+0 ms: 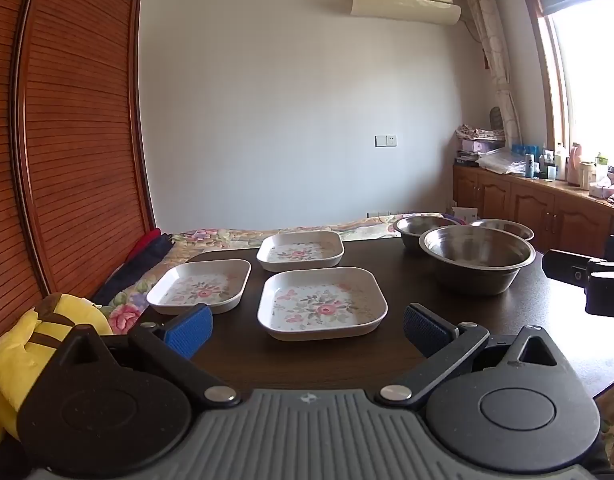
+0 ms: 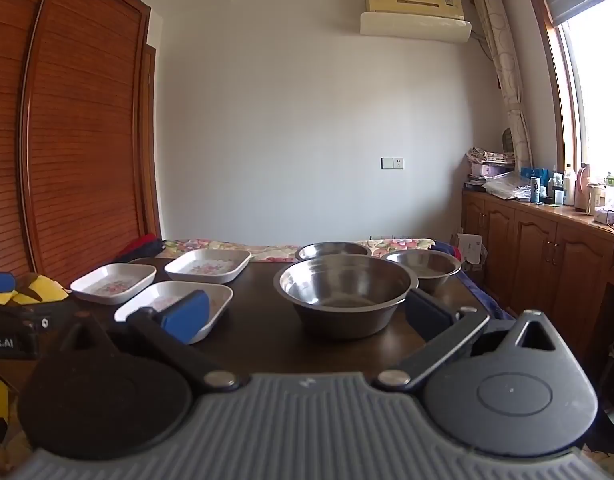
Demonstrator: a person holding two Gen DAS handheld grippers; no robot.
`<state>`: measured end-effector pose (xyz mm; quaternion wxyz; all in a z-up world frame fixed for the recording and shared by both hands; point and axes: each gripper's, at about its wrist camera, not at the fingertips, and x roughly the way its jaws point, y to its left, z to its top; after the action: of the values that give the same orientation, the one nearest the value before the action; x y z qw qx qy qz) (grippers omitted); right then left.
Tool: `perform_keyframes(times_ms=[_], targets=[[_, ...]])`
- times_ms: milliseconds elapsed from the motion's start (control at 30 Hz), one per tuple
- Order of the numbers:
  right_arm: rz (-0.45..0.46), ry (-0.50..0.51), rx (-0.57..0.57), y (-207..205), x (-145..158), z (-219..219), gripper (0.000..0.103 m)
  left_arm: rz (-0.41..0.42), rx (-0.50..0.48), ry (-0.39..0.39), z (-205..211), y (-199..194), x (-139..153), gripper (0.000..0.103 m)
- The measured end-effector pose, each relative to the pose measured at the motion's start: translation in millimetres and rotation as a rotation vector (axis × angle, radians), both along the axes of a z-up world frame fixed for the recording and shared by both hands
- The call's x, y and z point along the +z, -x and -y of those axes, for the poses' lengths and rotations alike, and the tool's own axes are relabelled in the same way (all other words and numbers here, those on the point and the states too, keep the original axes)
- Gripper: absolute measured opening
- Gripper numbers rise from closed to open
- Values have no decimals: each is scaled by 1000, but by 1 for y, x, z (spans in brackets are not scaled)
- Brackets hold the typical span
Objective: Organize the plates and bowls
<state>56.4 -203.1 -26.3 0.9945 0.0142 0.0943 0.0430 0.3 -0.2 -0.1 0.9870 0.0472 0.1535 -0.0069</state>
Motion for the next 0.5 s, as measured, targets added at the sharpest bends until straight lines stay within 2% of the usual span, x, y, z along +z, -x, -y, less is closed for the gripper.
perform_keyframes(times_ms=[500], targets=[[-3, 1, -3, 0, -2, 3, 103, 6, -1, 2, -5, -2, 2, 103]])
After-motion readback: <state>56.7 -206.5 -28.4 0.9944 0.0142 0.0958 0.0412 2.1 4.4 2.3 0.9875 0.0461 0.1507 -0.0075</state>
